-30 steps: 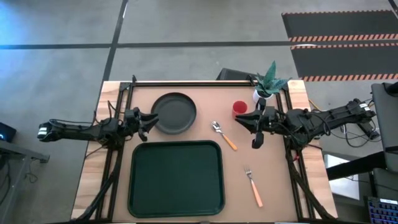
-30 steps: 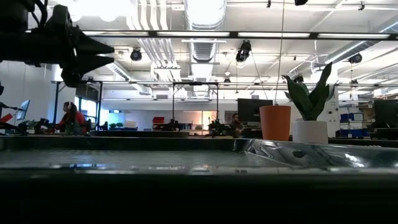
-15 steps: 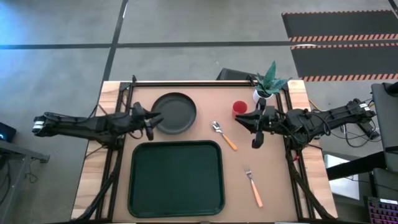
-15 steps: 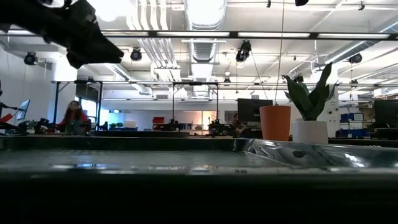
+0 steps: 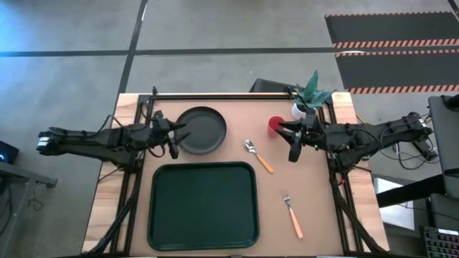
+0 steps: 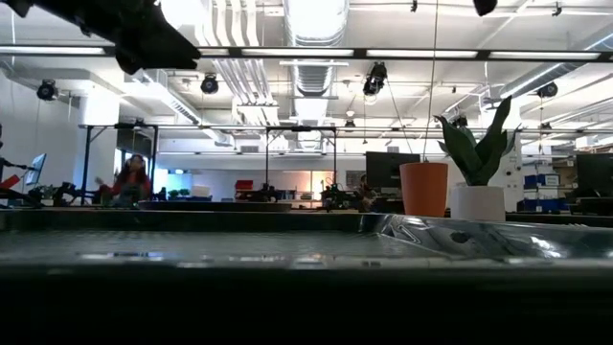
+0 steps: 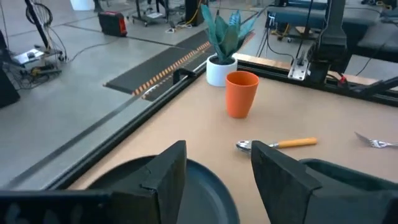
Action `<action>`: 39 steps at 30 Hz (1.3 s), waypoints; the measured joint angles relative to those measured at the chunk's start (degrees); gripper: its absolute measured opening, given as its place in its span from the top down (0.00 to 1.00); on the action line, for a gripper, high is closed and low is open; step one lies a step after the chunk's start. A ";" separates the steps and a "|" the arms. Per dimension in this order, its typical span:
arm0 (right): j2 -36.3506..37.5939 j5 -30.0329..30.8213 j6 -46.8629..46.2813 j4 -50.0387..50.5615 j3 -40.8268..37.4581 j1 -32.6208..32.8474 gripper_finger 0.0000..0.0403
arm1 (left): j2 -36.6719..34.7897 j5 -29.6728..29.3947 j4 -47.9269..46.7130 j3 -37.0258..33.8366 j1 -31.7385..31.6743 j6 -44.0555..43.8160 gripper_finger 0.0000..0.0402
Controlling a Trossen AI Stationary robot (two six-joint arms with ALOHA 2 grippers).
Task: Pick and place plate/cup/fork/spoon on tray
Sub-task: Put the orange cup on the top right of the black tray
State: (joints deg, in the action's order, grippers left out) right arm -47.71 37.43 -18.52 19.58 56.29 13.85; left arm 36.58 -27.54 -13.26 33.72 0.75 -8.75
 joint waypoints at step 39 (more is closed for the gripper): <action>-11.19 2.45 -6.55 20.87 13.51 -4.08 0.64 | -14.03 -4.51 -5.37 1.57 0.00 0.04 0.58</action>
State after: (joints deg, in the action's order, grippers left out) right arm -58.90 39.89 -25.07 40.45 69.80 9.77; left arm 22.55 -32.05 -18.63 35.29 0.75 -8.71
